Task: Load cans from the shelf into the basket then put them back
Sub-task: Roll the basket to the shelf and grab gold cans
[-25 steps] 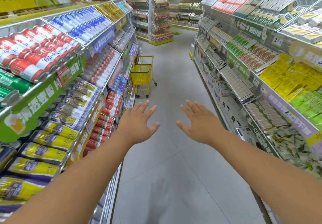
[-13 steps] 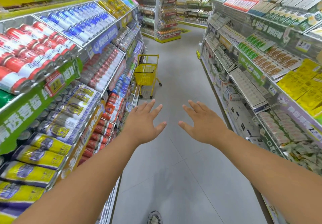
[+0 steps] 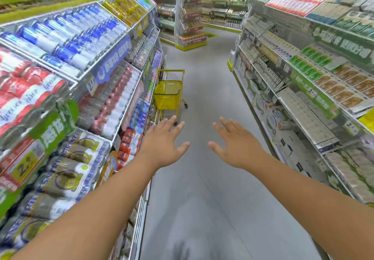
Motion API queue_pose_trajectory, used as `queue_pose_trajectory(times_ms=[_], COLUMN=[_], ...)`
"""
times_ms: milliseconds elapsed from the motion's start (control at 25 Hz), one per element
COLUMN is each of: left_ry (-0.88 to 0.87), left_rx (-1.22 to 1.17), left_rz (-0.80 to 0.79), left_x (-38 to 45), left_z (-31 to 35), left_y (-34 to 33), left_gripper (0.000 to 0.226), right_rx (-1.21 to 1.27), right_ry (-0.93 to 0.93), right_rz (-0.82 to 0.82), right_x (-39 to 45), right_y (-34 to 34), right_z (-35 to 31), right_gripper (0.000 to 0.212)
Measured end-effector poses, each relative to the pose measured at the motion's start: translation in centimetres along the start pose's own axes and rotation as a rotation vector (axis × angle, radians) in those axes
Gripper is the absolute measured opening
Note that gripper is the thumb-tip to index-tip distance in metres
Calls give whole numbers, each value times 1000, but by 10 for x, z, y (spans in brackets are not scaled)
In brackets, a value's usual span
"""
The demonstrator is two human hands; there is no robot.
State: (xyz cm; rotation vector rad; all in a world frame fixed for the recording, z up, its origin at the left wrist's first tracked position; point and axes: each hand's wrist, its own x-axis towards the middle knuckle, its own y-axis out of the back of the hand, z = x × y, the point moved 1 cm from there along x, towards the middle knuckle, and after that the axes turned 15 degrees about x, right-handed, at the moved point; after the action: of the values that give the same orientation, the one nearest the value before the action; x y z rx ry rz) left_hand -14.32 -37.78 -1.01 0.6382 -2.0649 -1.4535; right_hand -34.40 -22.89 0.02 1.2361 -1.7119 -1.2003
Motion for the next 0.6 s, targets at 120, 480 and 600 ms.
queue_pose_trajectory(times_ms=[120,480,600], left_ry=[-3,6,24], left_rx=[-12,-8,-6], left_rz=[4,31,31], left_x=[44,231,290], left_z=[-9,-13,-11], left_y=[-16,-57,-55], left_gripper=[80,79,80], right_rx=[16,33,27], right_ry=[-8,36,35], right_rz=[-6,19,-1], right_x=[51,218,266], right_y=[2,23,36], right_z=[13,93,121], right_gripper=[77,75,76])
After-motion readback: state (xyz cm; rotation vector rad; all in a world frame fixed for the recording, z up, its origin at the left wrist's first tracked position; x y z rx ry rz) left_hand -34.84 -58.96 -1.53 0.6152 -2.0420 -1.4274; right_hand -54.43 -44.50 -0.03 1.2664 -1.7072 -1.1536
